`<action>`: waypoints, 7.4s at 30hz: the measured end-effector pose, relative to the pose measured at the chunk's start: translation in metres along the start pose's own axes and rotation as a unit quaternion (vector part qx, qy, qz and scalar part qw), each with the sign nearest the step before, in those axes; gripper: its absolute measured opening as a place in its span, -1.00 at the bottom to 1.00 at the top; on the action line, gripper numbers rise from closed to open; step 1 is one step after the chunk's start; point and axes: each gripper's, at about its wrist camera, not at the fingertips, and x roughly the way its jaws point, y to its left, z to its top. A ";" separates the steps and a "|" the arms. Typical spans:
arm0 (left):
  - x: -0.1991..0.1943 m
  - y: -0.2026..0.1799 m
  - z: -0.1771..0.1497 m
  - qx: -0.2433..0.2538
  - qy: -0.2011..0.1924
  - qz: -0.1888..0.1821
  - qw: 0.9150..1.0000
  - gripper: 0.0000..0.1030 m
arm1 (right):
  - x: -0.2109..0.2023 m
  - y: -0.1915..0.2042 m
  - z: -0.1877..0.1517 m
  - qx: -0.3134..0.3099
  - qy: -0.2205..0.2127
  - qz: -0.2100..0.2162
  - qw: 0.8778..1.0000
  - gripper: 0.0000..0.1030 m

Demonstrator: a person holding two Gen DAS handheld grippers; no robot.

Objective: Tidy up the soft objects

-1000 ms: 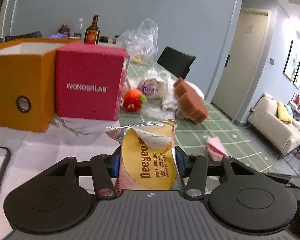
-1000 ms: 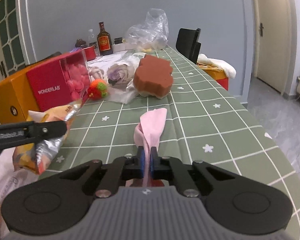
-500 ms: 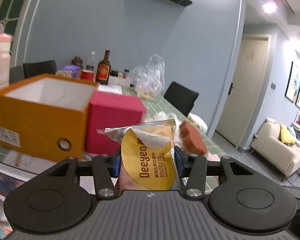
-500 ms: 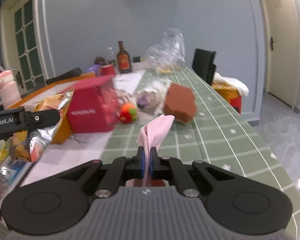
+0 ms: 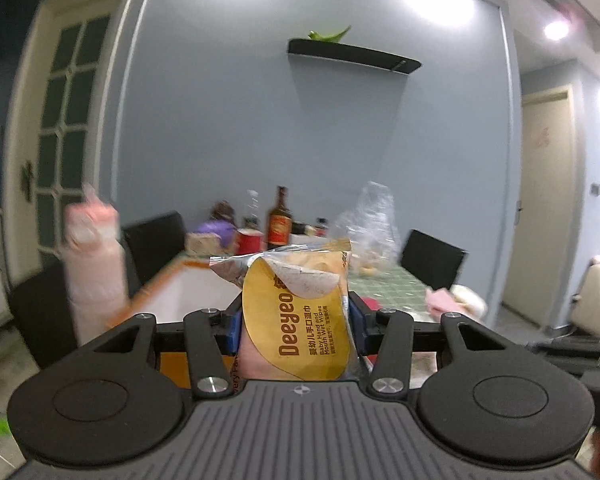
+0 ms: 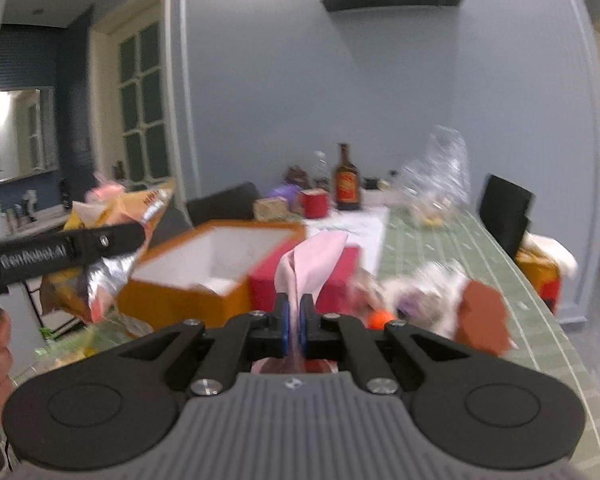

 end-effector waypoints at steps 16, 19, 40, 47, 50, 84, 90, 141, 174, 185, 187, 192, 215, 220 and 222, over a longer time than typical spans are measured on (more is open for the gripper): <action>0.103 0.103 0.029 -0.011 0.078 0.022 0.997 0.09 | 0.152 0.062 0.066 -0.040 0.045 0.080 0.995 -0.95; 0.123 0.107 0.025 0.002 0.099 0.007 0.995 0.08 | 0.192 0.063 0.070 -0.037 0.075 0.079 0.993 -0.95; 0.209 0.105 -0.005 0.099 0.149 0.068 0.982 0.37 | 0.337 0.057 0.070 -0.006 0.155 0.043 0.987 -0.94; 0.204 0.105 -0.015 0.114 0.119 0.078 0.983 0.67 | 0.345 0.058 0.064 -0.013 0.173 0.049 0.984 -0.94; 0.209 0.103 -0.018 0.116 0.129 0.087 0.981 0.67 | 0.350 0.058 0.062 -0.014 0.184 0.053 0.981 -0.94; 0.189 0.108 -0.011 0.068 0.079 0.031 0.994 0.68 | 0.320 0.052 0.083 0.006 0.147 0.058 0.987 0.35; 0.184 0.108 -0.011 0.056 0.065 0.021 0.996 0.68 | 0.259 0.044 0.111 0.011 0.070 0.072 0.995 0.63; 0.100 -0.094 -0.046 0.025 0.084 -0.040 0.995 0.71 | 0.120 -0.211 -0.031 0.173 0.003 -0.186 0.967 0.88; 0.142 -0.153 -0.084 0.036 0.169 -0.013 0.985 0.60 | 0.129 -0.219 -0.041 0.174 0.028 -0.207 0.962 0.26; 0.199 -0.191 -0.089 -0.056 0.215 0.159 0.962 0.60 | 0.116 -0.246 -0.046 0.209 0.021 -0.244 0.947 0.26; 0.205 -0.194 -0.086 -0.074 0.211 0.171 0.959 0.60 | 0.114 -0.252 -0.048 0.222 0.023 -0.251 0.942 0.26; 0.216 -0.206 -0.078 -0.103 0.204 0.212 0.950 0.63 | 0.111 -0.266 -0.055 0.264 0.031 -0.261 0.928 0.26; 0.280 -0.219 -0.106 -0.055 0.276 0.301 0.911 0.11 | 0.108 -0.256 -0.051 0.231 0.041 -0.271 0.934 0.27; 0.261 -0.219 -0.103 -0.044 0.269 0.286 0.919 0.10 | 0.111 -0.252 -0.051 0.219 0.050 -0.261 0.939 0.27; 0.254 -0.217 -0.100 -0.042 0.267 0.273 0.923 0.10 | 0.113 -0.250 -0.052 0.213 0.054 -0.265 0.939 0.27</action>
